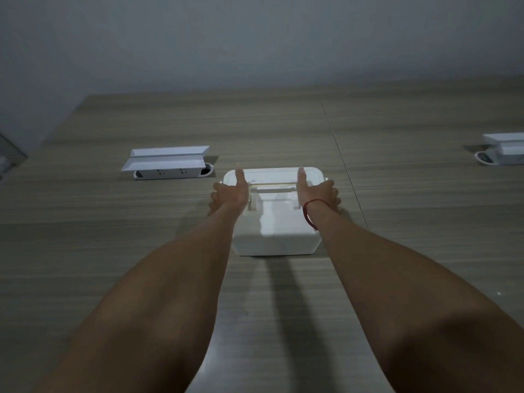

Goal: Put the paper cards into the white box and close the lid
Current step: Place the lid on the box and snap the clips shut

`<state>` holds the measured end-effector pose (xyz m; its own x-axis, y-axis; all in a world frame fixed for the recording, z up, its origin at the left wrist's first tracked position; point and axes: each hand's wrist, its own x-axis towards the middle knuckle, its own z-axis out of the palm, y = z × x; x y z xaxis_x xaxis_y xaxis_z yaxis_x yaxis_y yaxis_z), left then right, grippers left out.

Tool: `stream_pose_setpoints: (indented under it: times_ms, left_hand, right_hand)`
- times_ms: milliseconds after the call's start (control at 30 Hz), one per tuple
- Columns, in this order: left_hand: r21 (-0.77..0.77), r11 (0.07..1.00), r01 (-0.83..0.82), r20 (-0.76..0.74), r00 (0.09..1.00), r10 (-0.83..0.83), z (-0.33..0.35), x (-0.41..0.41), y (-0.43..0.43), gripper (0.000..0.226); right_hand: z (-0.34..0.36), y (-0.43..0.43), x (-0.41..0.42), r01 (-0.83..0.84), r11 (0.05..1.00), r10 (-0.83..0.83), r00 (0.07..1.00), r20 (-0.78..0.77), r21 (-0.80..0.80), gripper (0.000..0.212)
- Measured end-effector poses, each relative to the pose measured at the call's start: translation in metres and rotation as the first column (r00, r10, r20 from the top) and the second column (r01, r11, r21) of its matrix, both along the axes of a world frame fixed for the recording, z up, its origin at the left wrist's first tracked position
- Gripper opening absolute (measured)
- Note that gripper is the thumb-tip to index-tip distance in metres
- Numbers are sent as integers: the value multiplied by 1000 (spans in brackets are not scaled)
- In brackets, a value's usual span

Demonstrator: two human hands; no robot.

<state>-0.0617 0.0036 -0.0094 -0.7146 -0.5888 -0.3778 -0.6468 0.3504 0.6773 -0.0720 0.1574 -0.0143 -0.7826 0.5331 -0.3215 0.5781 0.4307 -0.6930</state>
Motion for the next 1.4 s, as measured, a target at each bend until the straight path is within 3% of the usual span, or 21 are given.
stream_pose_setpoints:
  times_ms: [67,233,433,667,933,1233,1400]
  left_hand:
    - [-76,996,43,23,999,-42,-4,6,4,97]
    - [-163,980,110,-44,992,-119,-12,20,1,85]
    - [-363,920,151,-102,974,-200,-30,43,1,72]
    - [-386,918,96,-130,979,-157,-33,31,0,67]
    - [-382,922,62,-153,980,-130,-36,-45,-25,69]
    - [-372,924,93,-152,975,-159,-37,-98,-39,69]
    - [-277,948,155,-138,970,-199,-35,-88,-47,71]
  right_hand:
    - [-4,-1,2,-35,999,34,999,10,30,93]
    - [-3,8,7,-85,996,85,996,-21,-19,82]
    - [-17,17,22,-150,986,156,983,-92,72,69]
    - [-20,9,5,-125,983,140,984,-106,136,60]
    - [-20,-16,-73,-144,976,163,980,-111,161,60]
    - [-23,-28,-125,-99,986,115,987,-115,135,61]
    - [-18,-24,-112,-88,994,95,990,-101,71,61]
